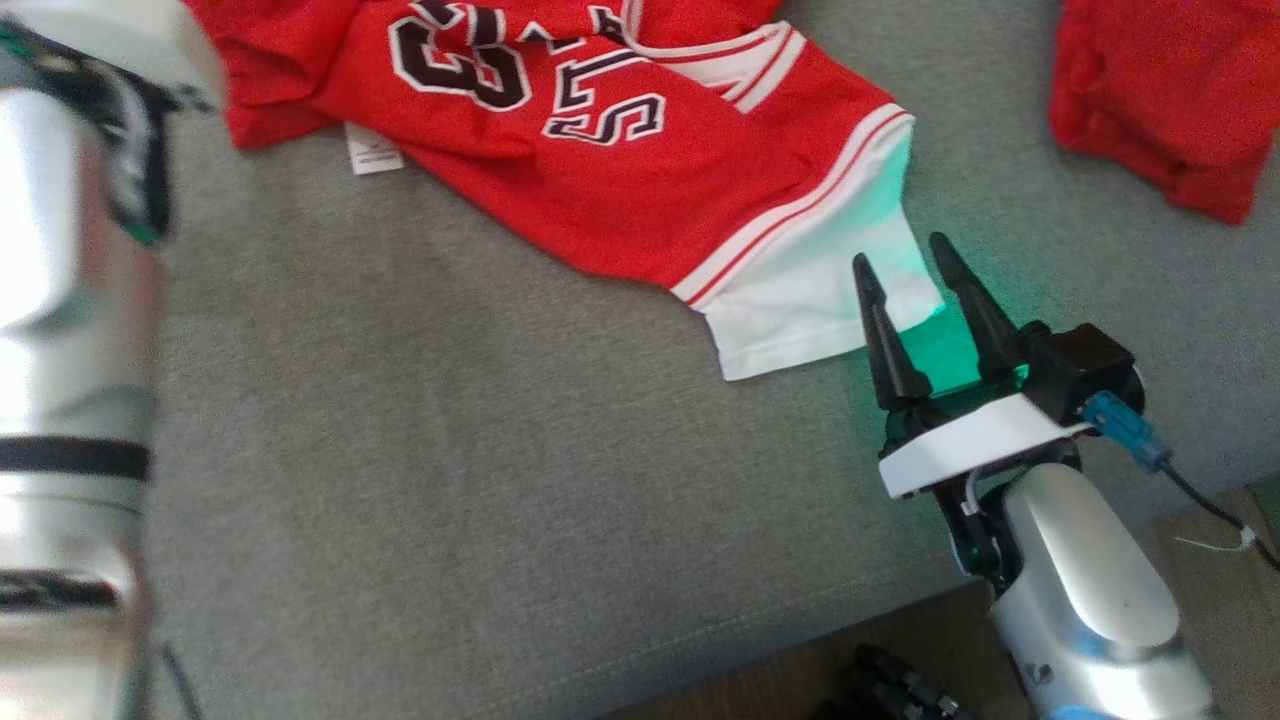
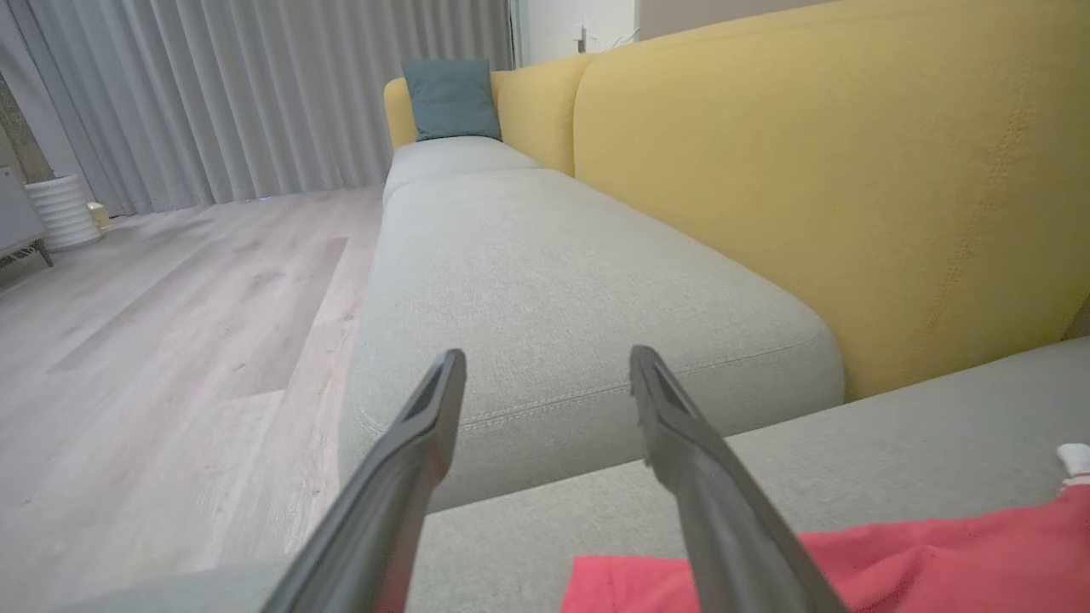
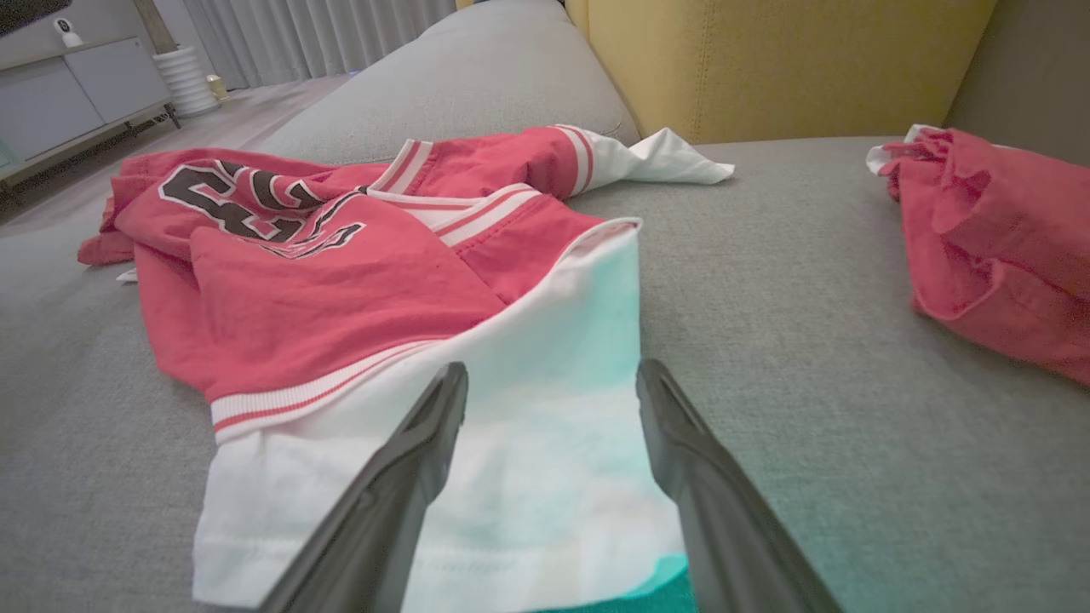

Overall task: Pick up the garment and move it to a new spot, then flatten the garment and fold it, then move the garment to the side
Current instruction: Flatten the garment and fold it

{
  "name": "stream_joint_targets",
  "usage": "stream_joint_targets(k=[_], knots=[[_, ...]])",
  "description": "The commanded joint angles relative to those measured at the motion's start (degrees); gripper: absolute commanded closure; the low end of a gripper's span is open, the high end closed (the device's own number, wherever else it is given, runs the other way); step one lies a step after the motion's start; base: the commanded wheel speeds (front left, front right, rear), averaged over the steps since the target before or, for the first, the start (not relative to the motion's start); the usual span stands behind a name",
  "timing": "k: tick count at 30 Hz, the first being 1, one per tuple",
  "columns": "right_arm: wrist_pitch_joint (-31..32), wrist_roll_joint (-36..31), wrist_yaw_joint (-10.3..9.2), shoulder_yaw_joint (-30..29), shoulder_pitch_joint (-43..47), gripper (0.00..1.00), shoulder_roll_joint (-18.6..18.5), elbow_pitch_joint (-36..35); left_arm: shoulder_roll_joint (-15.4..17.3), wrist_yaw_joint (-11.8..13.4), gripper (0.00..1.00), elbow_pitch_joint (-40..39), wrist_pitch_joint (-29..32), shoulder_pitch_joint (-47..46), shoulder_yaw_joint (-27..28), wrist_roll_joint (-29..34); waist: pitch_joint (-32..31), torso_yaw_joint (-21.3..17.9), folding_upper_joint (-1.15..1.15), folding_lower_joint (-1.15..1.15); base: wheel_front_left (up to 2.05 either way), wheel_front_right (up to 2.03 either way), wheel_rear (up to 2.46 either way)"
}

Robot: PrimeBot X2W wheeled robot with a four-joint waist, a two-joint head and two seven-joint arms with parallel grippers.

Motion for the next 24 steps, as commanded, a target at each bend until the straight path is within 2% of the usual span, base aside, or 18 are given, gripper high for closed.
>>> stream_joint_targets(k=[1,5,10,15,24], knots=[[-0.62,0.18,0.21,0.46,-0.42,0.00,0.23,-1.56,0.51,0.48,0.00,-2.52,-0.28,1.67,1.84,-0.71,0.09,1.06,0.00,0.00,0.00,0.00,0.00],[-0.62,-0.37,0.21,-0.25,-0.50,0.00,-0.10,-1.70,-4.10,0.49,0.00,-5.70,-0.28,8.68,3.01,-1.78,-0.09,2.65,0.00,0.00,0.00,0.00,0.00],[-0.62,-0.51,0.21,-0.21,-0.71,0.00,-0.29,-1.50,-7.83,0.15,0.00,-6.35,-0.28,16.25,4.84,-2.65,-0.60,3.39,0.00,0.00,0.00,0.00,0.00],[-0.62,-0.33,0.21,0.31,-0.68,0.00,-0.37,-1.34,-8.66,-1.17,0.00,-3.92,-0.28,18.87,5.88,-2.28,-0.63,3.14,0.00,0.00,0.00,0.00,0.00],[-0.62,-0.03,0.21,0.49,-0.88,0.00,-0.13,-1.67,-7.74,-1.76,0.00,-1.78,-0.28,16.94,8.71,-1.20,0.87,1.37,0.00,0.00,0.00,0.00,0.00]])
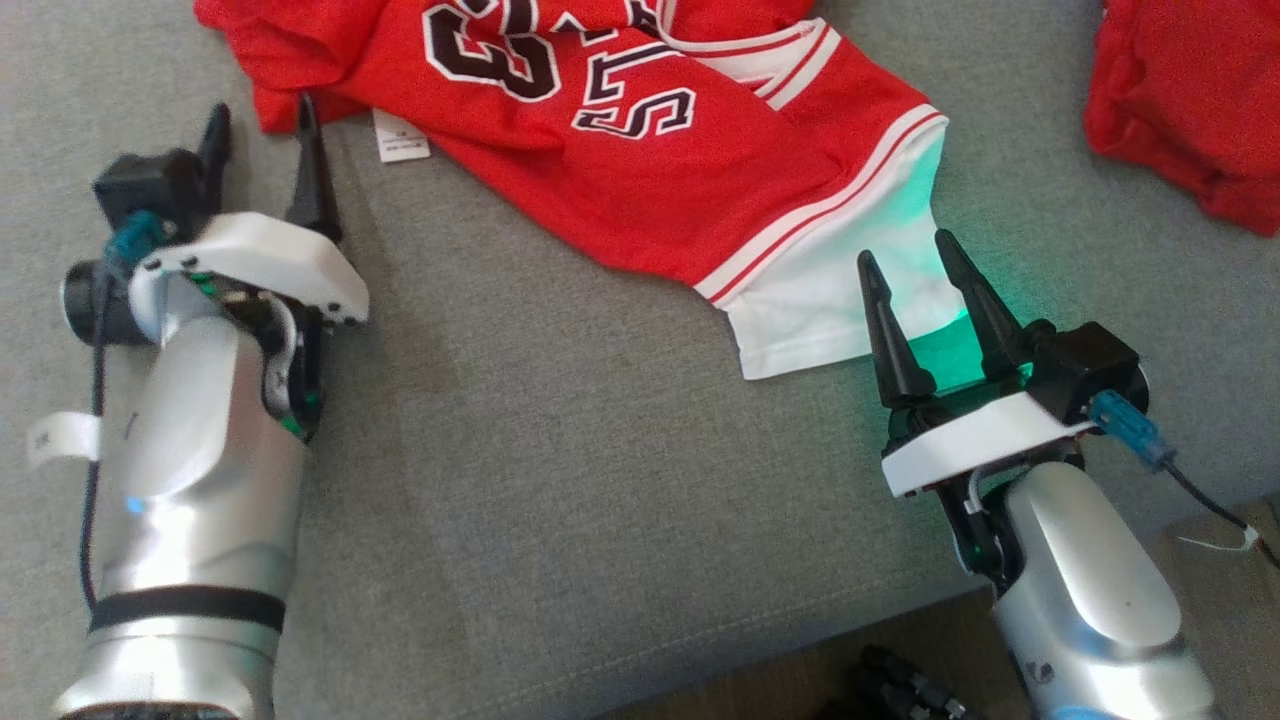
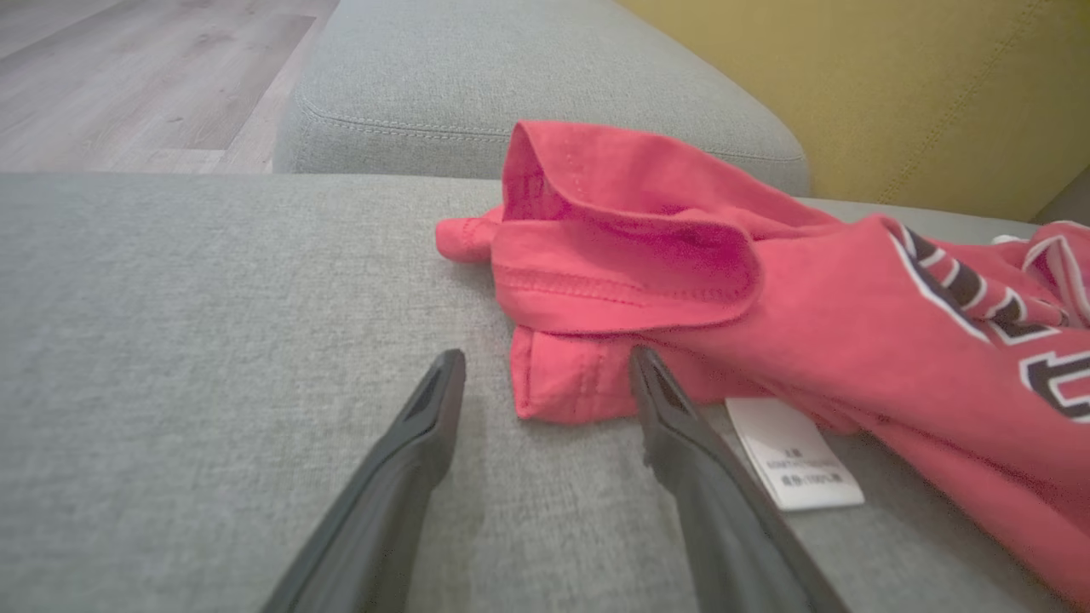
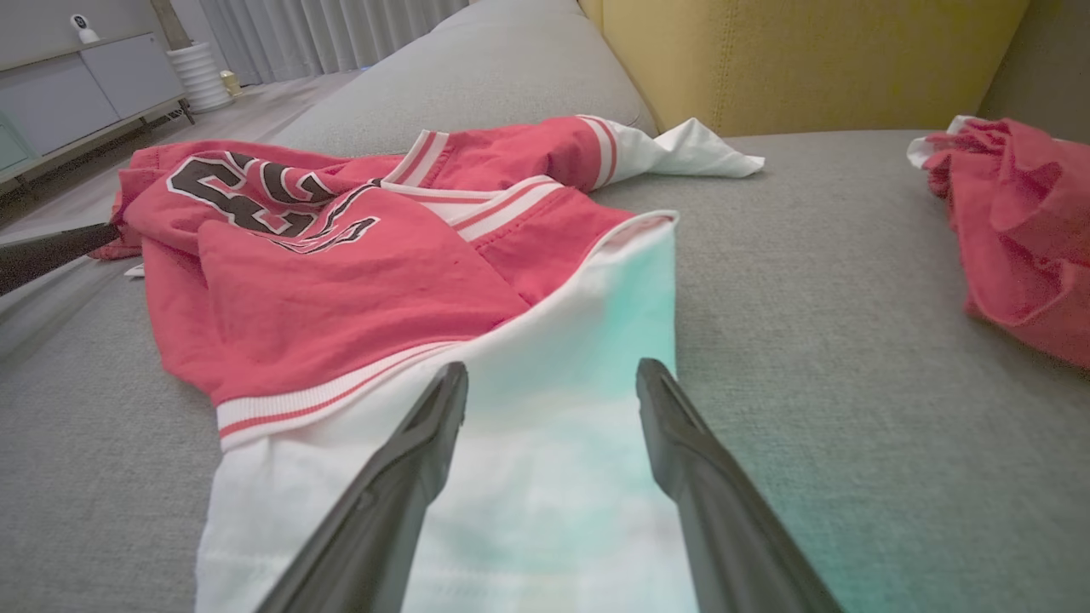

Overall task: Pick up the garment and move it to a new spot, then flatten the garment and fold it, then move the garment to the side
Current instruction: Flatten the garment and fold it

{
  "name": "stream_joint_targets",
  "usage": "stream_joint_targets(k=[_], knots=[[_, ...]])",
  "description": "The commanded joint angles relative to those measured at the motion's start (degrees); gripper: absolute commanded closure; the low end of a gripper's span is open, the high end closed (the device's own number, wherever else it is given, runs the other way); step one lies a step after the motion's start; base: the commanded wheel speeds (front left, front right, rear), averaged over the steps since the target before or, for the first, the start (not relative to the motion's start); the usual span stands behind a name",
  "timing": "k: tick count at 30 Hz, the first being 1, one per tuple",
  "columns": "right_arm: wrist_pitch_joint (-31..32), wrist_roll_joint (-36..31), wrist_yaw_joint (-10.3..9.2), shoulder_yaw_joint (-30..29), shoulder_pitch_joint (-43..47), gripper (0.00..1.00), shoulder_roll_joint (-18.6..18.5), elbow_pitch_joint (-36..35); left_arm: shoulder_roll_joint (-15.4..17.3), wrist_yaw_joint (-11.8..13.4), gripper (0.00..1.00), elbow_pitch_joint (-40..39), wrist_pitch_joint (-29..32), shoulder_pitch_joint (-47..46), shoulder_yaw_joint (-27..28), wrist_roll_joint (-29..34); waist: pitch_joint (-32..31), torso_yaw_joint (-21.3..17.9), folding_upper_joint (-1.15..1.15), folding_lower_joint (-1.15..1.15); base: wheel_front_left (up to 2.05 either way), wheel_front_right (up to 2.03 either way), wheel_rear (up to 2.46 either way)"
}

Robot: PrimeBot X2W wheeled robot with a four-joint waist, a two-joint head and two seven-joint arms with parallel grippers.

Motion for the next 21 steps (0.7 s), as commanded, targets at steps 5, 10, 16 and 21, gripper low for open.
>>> stream_joint_targets(k=[5,10,16,21], knots=[[-0.62,0.11,0.21,0.88,-0.76,0.00,0.29,-1.94,1.78,-0.73,0.62,2.54,-0.28,-1.55,2.44,0.78,0.98,-1.05,0.00,0.00,0.00,0.00,0.00],[-0.62,-0.10,0.21,0.18,-0.77,0.00,0.29,-1.82,1.39,-1.84,1.00,5.66,-0.28,-2.24,1.92,1.45,0.56,-0.40,0.00,0.00,0.00,0.00,0.00],[-0.62,-0.30,0.21,-0.17,-0.21,0.00,0.01,-0.95,-0.45,-2.47,1.00,1.86,-0.28,1.49,3.33,0.52,-3.72,2.38,0.00,0.00,0.00,0.00,0.00],[-0.62,-0.06,0.21,-0.02,1.14,0.00,-0.34,0.38,-1.62,-3.05,1.00,-4.79,-0.28,8.27,4.14,0.18,-9.11,5.53,0.00,0.00,0.00,0.00,0.00]])
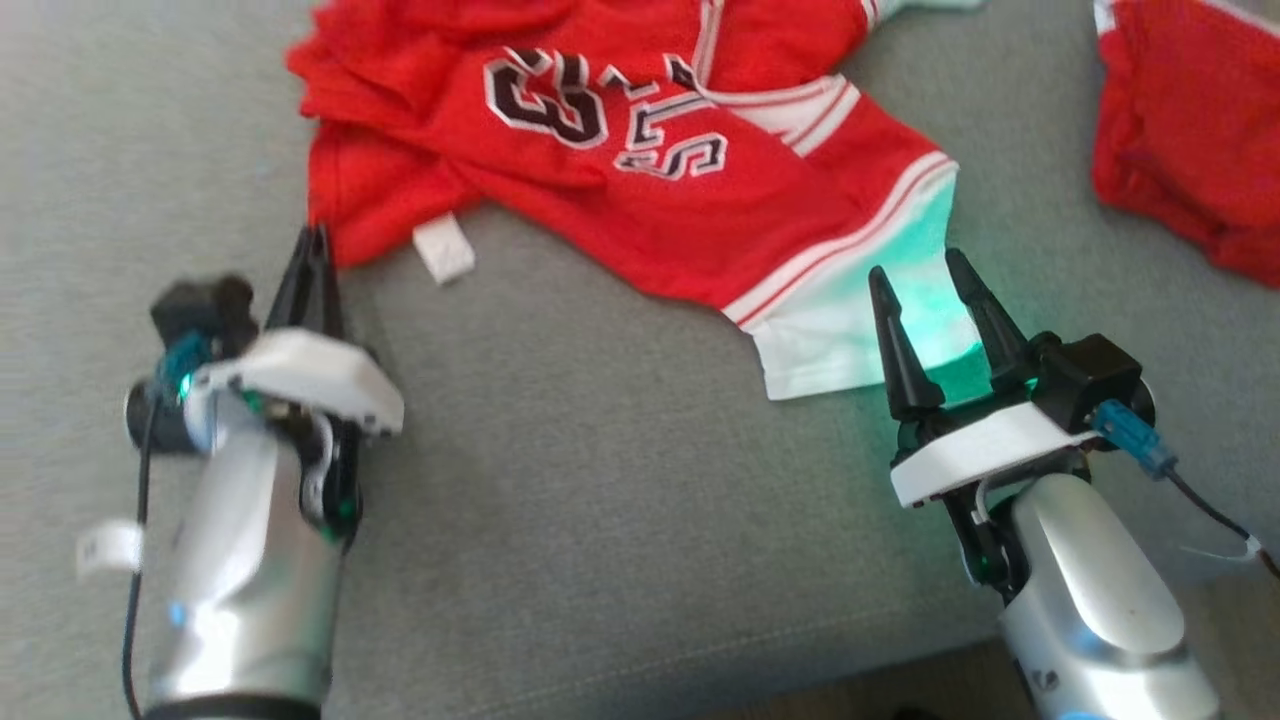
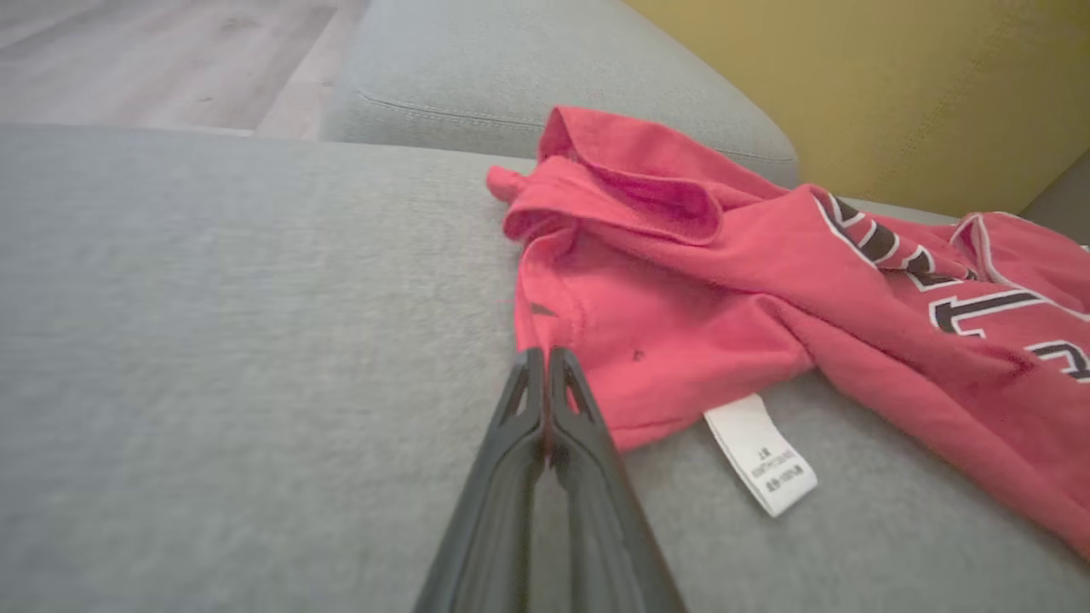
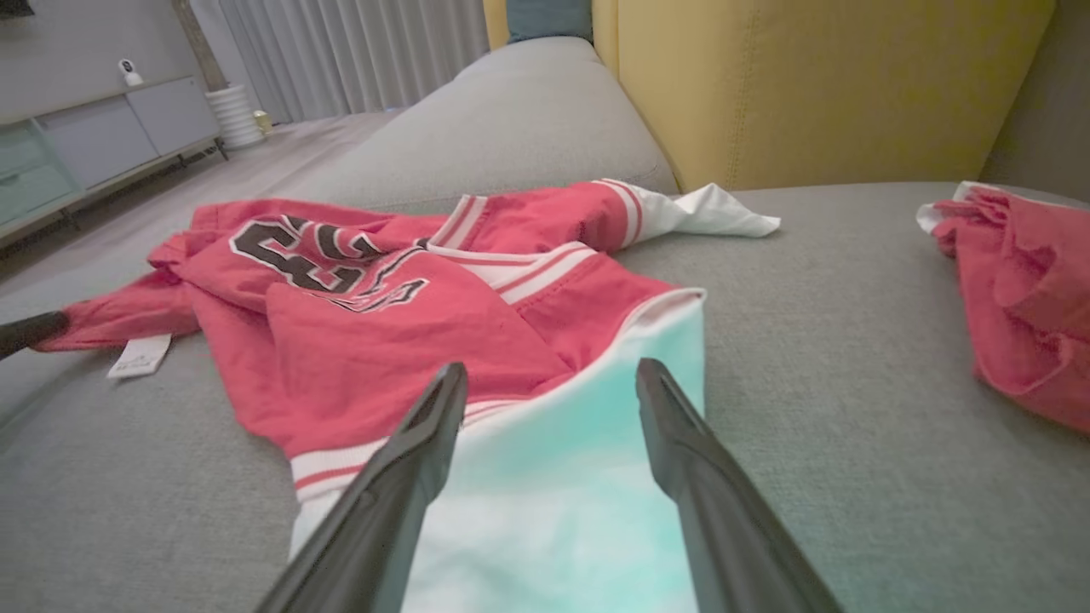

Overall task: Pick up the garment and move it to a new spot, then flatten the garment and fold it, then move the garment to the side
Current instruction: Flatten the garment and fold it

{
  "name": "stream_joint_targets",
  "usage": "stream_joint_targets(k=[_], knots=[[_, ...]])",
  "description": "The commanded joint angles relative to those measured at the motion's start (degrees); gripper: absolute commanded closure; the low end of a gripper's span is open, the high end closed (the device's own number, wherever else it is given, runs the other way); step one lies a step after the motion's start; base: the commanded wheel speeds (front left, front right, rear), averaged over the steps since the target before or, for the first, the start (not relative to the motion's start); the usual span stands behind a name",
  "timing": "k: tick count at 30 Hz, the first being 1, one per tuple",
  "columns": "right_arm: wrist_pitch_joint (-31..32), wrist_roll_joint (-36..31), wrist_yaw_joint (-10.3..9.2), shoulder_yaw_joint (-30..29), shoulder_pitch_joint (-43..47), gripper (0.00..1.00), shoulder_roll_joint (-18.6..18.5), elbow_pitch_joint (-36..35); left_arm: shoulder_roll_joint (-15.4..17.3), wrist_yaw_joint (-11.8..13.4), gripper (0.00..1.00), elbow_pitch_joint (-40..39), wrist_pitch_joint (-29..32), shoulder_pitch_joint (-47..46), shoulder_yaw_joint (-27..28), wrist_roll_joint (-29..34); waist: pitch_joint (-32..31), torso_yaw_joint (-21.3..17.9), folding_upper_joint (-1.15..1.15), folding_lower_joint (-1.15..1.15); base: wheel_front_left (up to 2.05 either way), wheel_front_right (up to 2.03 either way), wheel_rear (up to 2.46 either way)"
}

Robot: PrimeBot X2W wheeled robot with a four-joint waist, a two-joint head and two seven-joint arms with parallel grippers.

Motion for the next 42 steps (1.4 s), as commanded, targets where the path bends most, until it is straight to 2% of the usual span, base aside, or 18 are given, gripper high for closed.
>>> stream_joint_targets(k=[1,10,11,12,13,20,26,42], knots=[[-0.62,0.03,0.21,1.03,0.87,0.00,-0.29,-1.12,0.94,-0.04,1.00,-3.51,-0.29,0.70,1.81,-0.17,-4.20,2.99,0.00,0.00,0.00,0.00,0.00],[-0.62,-0.84,0.21,-0.98,4.53,0.00,0.33,0.19,0.59,2.17,1.00,-10.12,-0.29,13.95,3.51,0.91,-11.80,6.12,0.00,0.00,0.00,0.00,0.00],[-0.62,-1.20,0.21,-1.71,5.09,0.00,0.50,0.05,0.58,2.67,0.67,-10.91,-0.29,15.36,3.86,1.40,-12.45,6.30,0.00,0.00,0.00,0.00,0.00],[-0.62,-1.66,0.21,-2.55,5.69,0.00,0.71,-0.17,0.58,3.11,0.04,-11.86,-0.29,16.73,4.13,2.02,-13.04,6.47,0.00,0.00,0.00,0.00,0.00],[-0.62,-2.18,0.21,-3.23,6.30,0.00,0.91,-0.42,0.58,3.49,0.00,-12.82,-0.29,18.08,4.30,2.73,-13.57,6.63,0.00,0.00,0.00,0.00,0.00],[-0.62,-6.05,0.21,-8.33,10.55,0.00,1.90,-3.03,0.55,5.43,0.00,-20.72,-0.29,26.81,3.43,7.72,-16.76,7.76,0.00,0.00,0.00,0.00,0.00],[-0.62,-6.33,0.21,-11.36,12.83,0.00,2.09,-4.37,0.52,6.21,0.00,-23.57,-0.29,31.15,1.51,9.09,-18.02,8.62,0.00,0.00,0.00,0.00,0.00],[-0.62,-6.01,0.21,-11.99,13.39,0.00,2.12,-3.70,0.50,6.76,0.00,-23.15,-0.29,30.54,-1.39,7.41,-16.92,8.95,0.00,0.00,0.00,0.00,0.00]])
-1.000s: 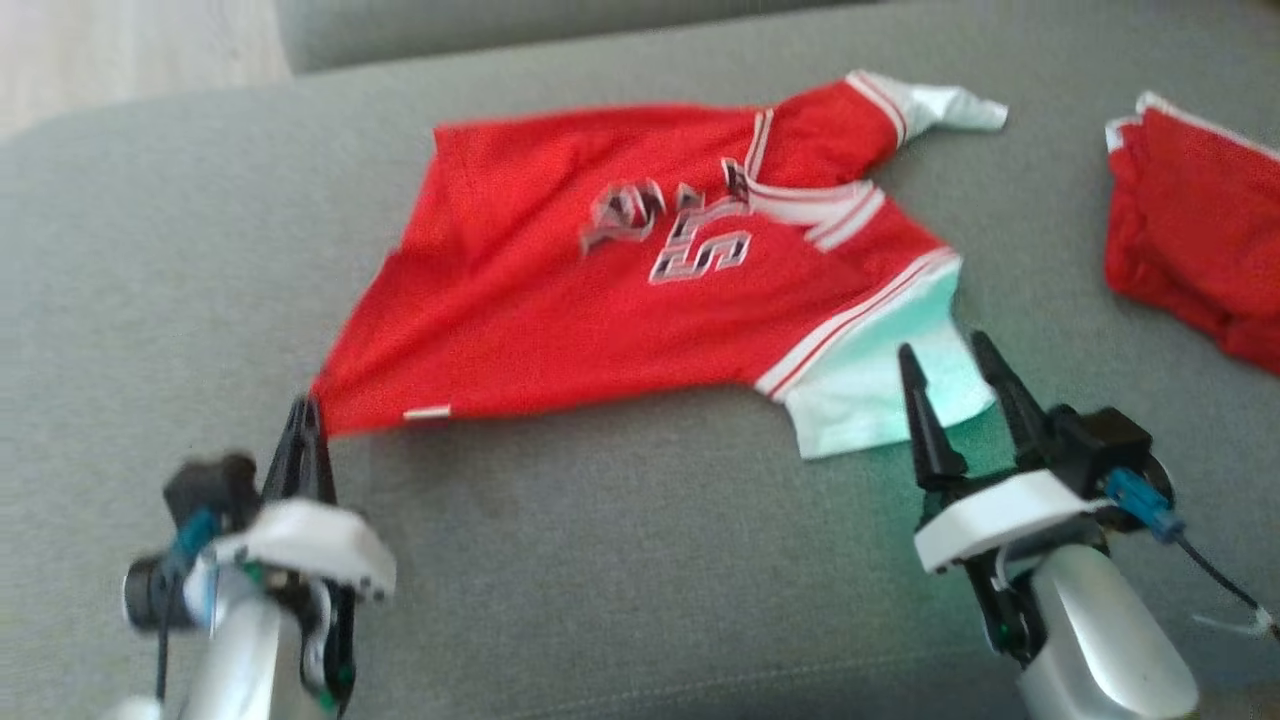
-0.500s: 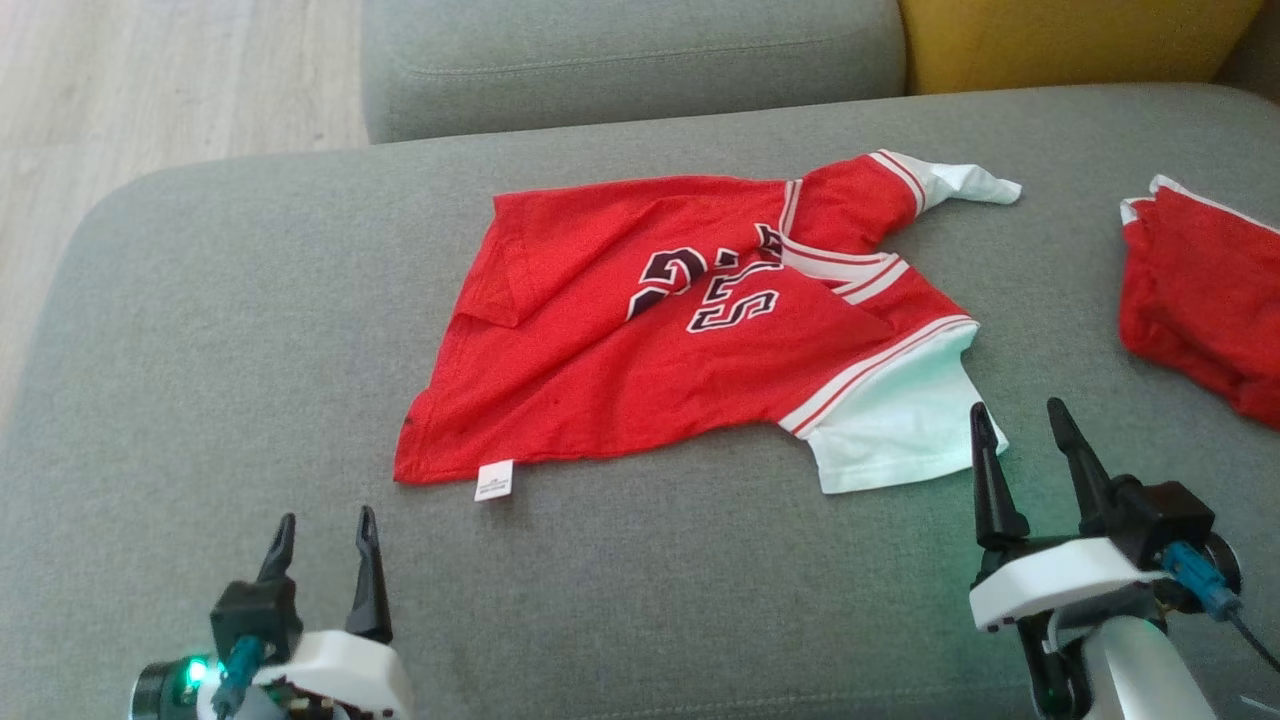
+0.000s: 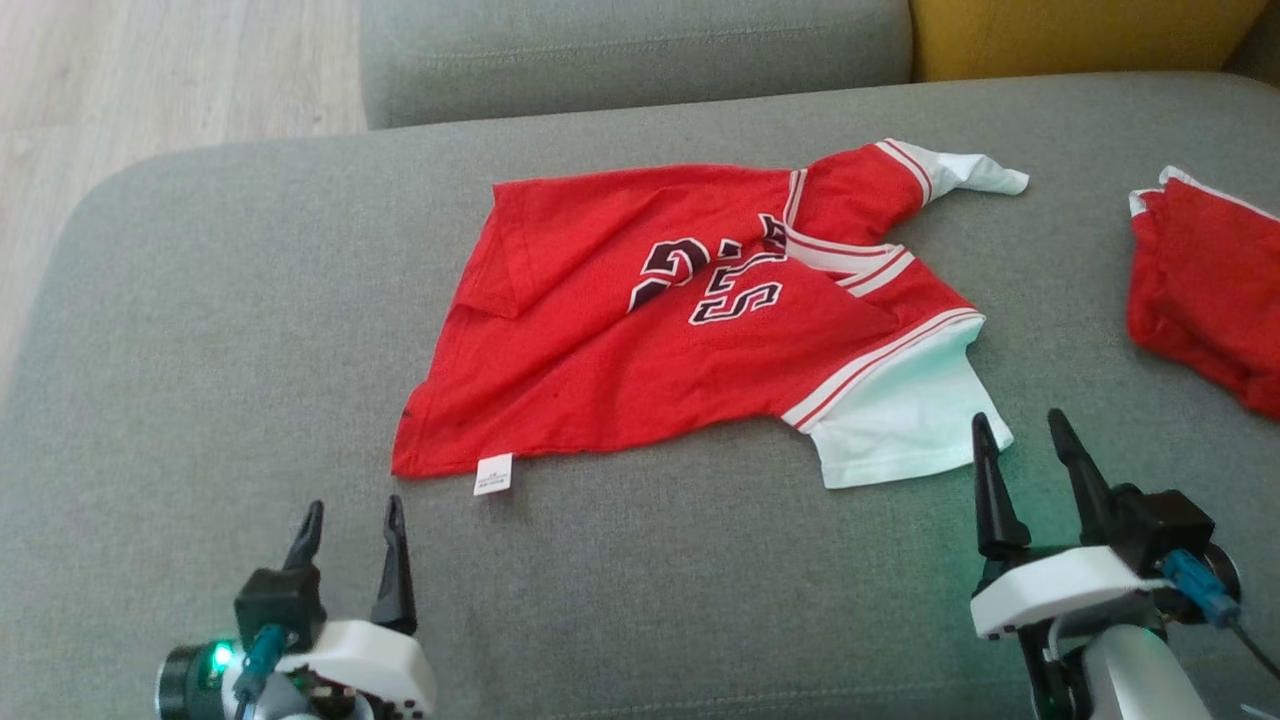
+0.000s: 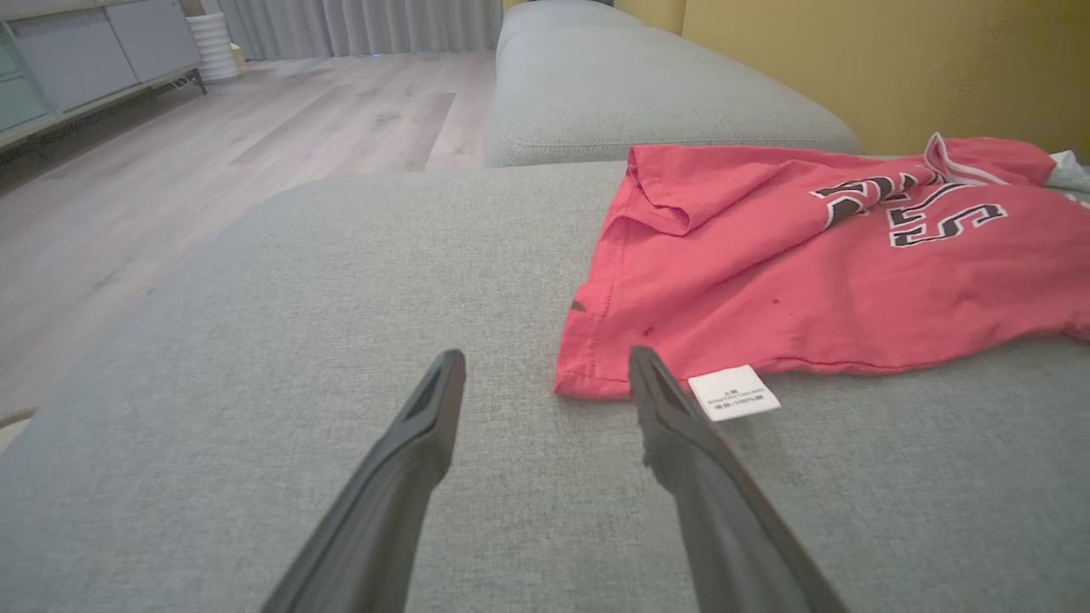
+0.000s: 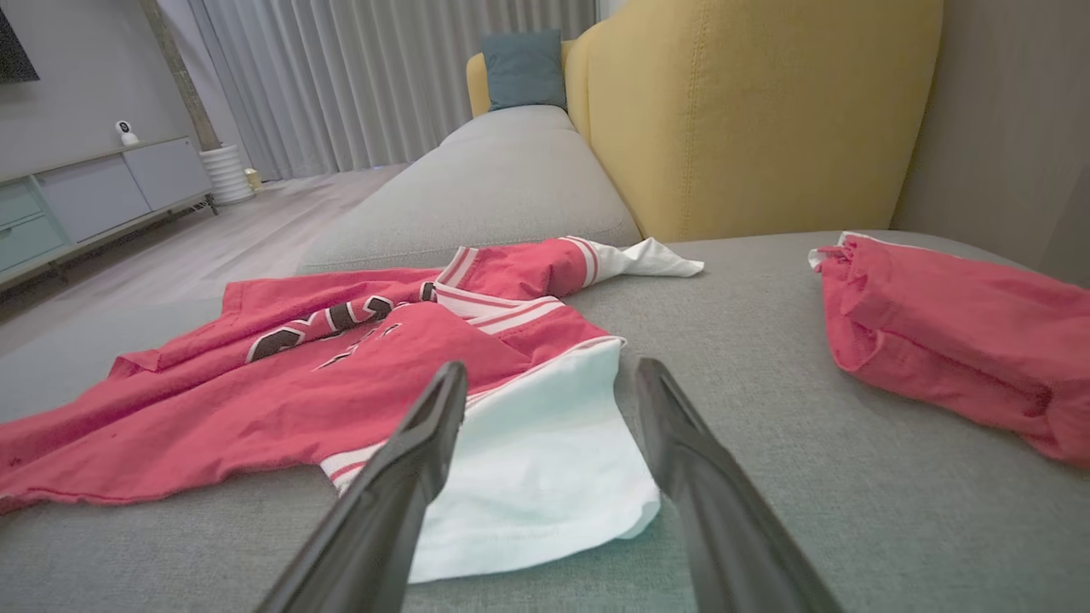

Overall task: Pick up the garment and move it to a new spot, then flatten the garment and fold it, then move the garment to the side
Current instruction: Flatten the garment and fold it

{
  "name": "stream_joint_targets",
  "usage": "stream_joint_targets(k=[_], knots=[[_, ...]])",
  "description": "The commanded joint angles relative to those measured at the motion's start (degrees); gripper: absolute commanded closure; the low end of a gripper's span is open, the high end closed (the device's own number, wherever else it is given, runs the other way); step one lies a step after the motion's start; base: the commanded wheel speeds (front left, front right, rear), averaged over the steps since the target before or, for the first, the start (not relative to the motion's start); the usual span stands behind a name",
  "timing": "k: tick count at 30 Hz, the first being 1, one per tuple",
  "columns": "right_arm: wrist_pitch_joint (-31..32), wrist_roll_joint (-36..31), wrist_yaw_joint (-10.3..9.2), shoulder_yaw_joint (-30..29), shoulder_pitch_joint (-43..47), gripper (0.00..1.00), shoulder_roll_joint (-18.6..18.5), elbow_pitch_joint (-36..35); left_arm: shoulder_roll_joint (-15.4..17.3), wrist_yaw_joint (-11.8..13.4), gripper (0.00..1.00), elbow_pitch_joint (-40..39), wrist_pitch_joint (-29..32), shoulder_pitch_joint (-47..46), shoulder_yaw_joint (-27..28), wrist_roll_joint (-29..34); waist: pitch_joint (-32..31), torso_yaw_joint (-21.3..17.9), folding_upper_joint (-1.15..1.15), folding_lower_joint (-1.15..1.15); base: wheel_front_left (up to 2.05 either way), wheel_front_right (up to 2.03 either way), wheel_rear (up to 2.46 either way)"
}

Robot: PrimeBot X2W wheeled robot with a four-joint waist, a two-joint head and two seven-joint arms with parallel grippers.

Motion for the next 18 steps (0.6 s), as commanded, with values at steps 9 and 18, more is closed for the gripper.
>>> stream_joint_targets(k=[9,18], knots=[[-0.62,-0.98,0.21,-0.12,-4.85,0.00,-0.03,0.62,0.62,-0.52,0.00,0.83,-0.29,-8.20,-1.32,-5.09,7.14,-0.45,0.00,0.00,0.00,0.00,0.00],[-0.62,-2.42,0.21,-1.89,-7.62,0.00,-0.03,3.14,0.62,-0.93,0.00,5.40,-0.29,-12.70,-0.36,-7.65,11.74,-1.77,0.00,0.00,0.00,0.00,0.00]])
